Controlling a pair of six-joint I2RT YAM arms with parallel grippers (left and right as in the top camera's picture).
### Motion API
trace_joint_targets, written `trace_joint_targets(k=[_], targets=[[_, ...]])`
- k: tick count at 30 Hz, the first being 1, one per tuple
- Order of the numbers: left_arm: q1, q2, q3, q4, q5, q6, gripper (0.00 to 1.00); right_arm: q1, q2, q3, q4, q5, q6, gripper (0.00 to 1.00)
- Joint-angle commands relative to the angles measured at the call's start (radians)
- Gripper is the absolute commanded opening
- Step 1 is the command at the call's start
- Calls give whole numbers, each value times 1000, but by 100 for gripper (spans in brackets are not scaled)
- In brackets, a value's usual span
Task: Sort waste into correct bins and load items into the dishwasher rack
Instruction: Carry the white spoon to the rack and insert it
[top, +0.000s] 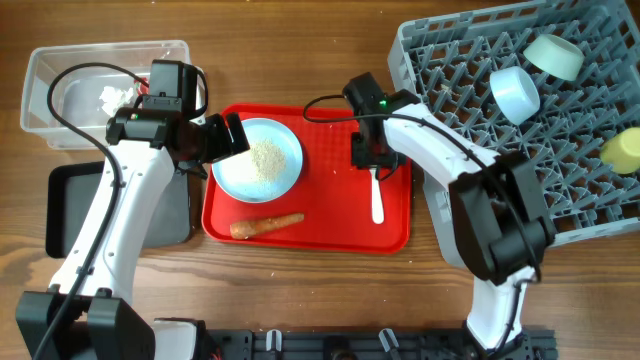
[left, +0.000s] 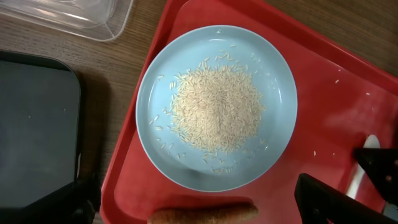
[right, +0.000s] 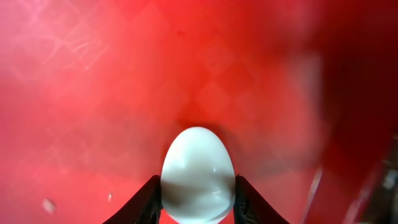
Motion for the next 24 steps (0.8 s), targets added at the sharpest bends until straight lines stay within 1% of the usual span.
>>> trace_joint_targets(k=[1, 6, 10, 13, 17, 19, 21, 24], targets=[[5, -14, 7, -1, 5, 5, 100, 1, -156, 3, -27, -5, -87, 28], [5, -14, 7, -1, 5, 5, 100, -17, -334, 3, -108, -5, -229, 28], [5, -14, 7, -2, 5, 5, 100, -97, -438, 3, -156, -4, -338, 28], [5, -14, 8, -3, 5, 5, 100, -187, -459, 3, -202, -4, -401, 28], [5, -14, 7, -5, 5, 5, 100, -311, -453, -26, -241, -10, -438, 28], [5, -14, 7, -5, 5, 5, 100, -344, -453, -53, -235, -45, -452, 28], [5, -14, 8, -5, 5, 5, 100, -363, -451, -97, -229, -140, -493, 28], [5, -14, 7, -5, 5, 5, 100, -363, -449, -154, -203, -140, -505, 28]])
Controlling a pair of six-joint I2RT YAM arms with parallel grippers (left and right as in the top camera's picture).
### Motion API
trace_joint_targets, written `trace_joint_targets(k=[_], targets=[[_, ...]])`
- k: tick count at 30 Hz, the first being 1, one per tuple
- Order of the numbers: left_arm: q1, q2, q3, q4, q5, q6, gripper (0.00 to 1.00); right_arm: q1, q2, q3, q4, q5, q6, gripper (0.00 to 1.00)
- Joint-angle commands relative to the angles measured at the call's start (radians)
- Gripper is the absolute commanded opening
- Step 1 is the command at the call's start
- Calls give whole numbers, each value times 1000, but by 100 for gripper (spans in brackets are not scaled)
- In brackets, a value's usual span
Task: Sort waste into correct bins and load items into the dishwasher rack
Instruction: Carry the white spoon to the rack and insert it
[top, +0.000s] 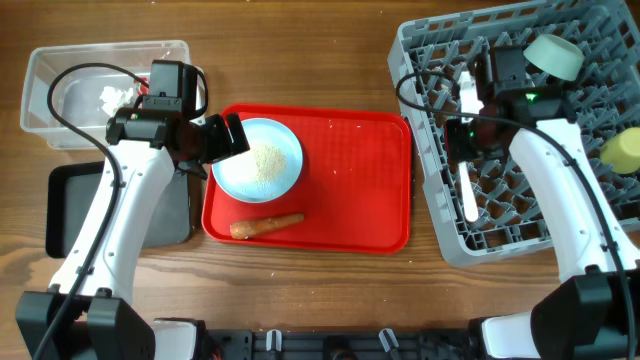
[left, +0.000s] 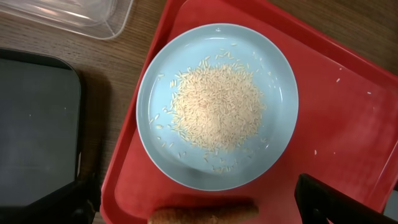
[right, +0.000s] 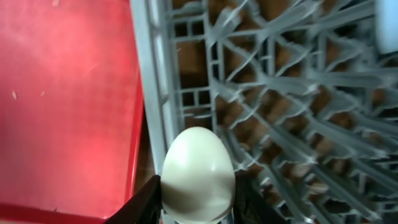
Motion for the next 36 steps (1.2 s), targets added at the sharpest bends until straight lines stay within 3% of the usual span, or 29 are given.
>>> trace_joint_targets(k=[1, 7, 15, 23, 30, 36], targets=[[5, -14, 7, -1, 5, 5, 100, 0, 0, -84, 39, -63, -47, 29], [5, -14, 7, -4, 5, 5, 100, 0, 0, -156, 91, -11, 1, 29], [5, -14, 7, -4, 5, 5, 100, 0, 0, -156, 105, -76, 3, 54], [5, -14, 7, -4, 5, 5, 100, 0, 0, -156, 115, -75, 29, 54], [5, -14, 8, -4, 5, 5, 100, 0, 0, -156, 83, -320, 25, 53], [5, -14, 7, -4, 5, 5, 100, 0, 0, -166, 74, -338, 32, 53]])
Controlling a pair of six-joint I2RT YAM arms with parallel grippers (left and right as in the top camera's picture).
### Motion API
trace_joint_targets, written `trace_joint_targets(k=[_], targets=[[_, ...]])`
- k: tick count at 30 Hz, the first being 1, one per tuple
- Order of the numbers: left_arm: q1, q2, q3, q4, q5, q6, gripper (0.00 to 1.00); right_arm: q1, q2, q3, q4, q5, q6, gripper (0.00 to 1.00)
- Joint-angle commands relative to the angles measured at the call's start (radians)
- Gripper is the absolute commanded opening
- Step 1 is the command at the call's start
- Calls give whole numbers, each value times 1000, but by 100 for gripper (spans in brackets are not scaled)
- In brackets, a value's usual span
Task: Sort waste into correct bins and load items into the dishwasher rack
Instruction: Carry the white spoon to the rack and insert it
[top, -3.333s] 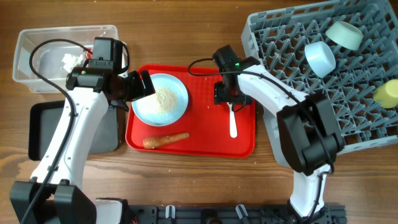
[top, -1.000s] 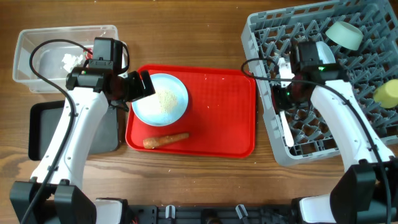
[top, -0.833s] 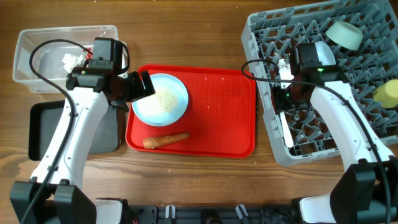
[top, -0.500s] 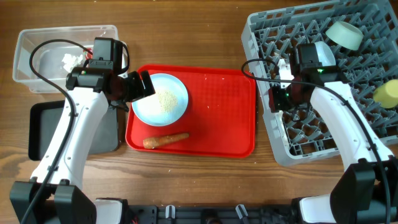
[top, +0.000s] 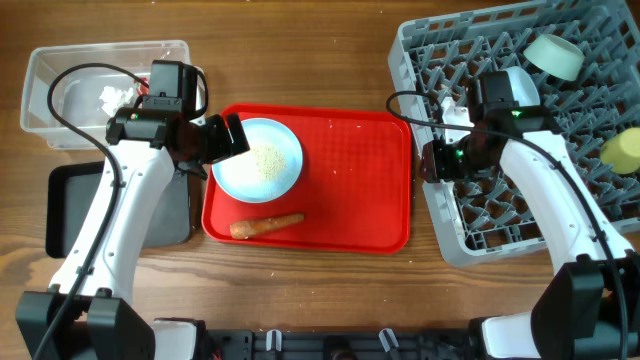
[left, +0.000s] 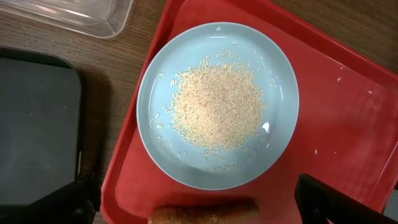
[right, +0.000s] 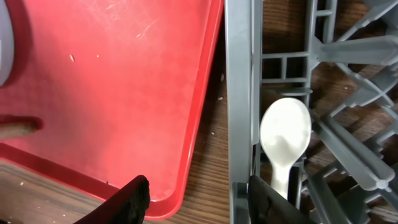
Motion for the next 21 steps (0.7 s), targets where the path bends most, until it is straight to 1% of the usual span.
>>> trace_joint_targets(k=[1, 2, 6, 21], targets=[[5, -14, 7, -1, 5, 5, 100, 8, 0, -14, -9, -88, 16, 53], [5, -14, 7, -1, 5, 5, 100, 8, 0, -14, -10, -89, 37, 53], [5, -14, 7, -1, 5, 5, 100, 8, 0, -14, 6, -169, 41, 53], [5, -14, 8, -1, 5, 5, 100, 8, 0, -14, 63, -199, 85, 54]])
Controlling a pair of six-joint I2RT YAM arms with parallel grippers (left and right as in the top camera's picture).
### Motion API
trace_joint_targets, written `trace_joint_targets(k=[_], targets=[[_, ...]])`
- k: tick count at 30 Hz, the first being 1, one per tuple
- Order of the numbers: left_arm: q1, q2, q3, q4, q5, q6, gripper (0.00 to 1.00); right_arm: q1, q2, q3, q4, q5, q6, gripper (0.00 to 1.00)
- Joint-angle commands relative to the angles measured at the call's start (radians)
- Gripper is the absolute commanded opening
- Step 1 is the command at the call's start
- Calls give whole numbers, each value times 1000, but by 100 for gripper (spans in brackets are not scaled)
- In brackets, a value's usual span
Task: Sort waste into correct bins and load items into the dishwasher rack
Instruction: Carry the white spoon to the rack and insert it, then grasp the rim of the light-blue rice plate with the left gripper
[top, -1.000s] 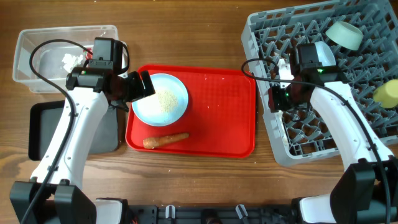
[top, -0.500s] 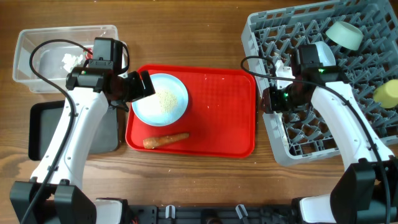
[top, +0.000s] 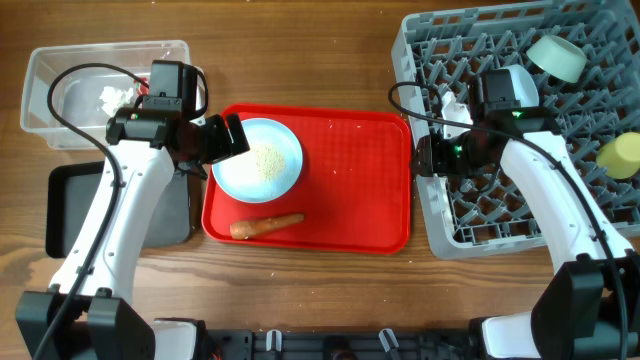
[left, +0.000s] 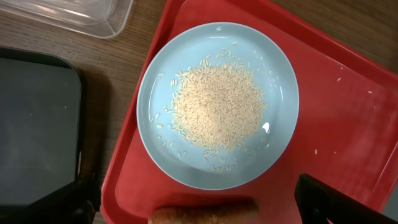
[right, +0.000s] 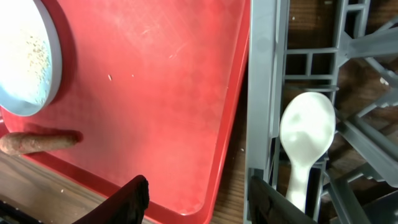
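Note:
A light blue plate of rice (top: 258, 158) and a carrot (top: 266, 225) lie on the red tray (top: 350, 190). My left gripper (top: 232, 135) hangs open over the plate's left side. In the left wrist view its fingers flank the carrot (left: 202, 214), nothing between them. The grey dishwasher rack (top: 520, 200) stands to the right. A white spoon (right: 308, 134) lies in the rack by its left wall. My right gripper (right: 199, 199) is open and empty above the gap between tray and rack.
A clear plastic bin (top: 60, 95) holding crumpled white paper (top: 118, 95) sits at the back left, with a black bin (top: 70, 210) in front of it. The rack holds a pale green cup (top: 555, 55), a light blue bowl (top: 510, 85) and a yellow cup (top: 622, 150).
My right gripper has shifted slightly towards the tray and stays open; its view now takes in the plate's edge and the carrot. The spoon still lies in the rack. The left arm is unchanged.
My right gripper was shut on the white spoon on the red tray. Then it held the spoon over the rack. Then it was open, with the spoon lying in the rack by the left wall, as now. The left gripper stayed open over the plate throughout.

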Motion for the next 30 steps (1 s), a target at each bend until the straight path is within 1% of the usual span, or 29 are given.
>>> trace_joint_targets(k=[1, 10, 14, 17, 19, 21, 24, 27, 30], targets=[[5, -14, 7, 0, 5, 5, 100, 12, 0, -7, 2, -95, 22, 54], [5, -14, 7, 0, 5, 5, 100, 12, -2, -6, 7, -80, 21, 54], [5, -14, 7, 3, 5, 5, 100, 12, -37, 36, -42, 20, 21, 57], [5, -14, 8, 25, 16, 5, 100, 11, -97, 86, -87, 119, 22, 63], [-5, -14, 8, 40, 35, 5, 100, 6, -142, 99, -107, 175, 58, 65], [-37, -13, 8, 60, 29, 13, 100, -12, -179, 99, -114, 188, 101, 68], [-123, -1, 8, 95, -72, 13, 100, -50, -221, 99, -124, 188, 100, 75], [-224, 33, 8, 119, -177, 13, 100, -57, -232, 99, -134, 189, 95, 80], [-314, 86, 8, 148, -221, 12, 100, -57, -230, 97, -138, 189, 82, 83]])
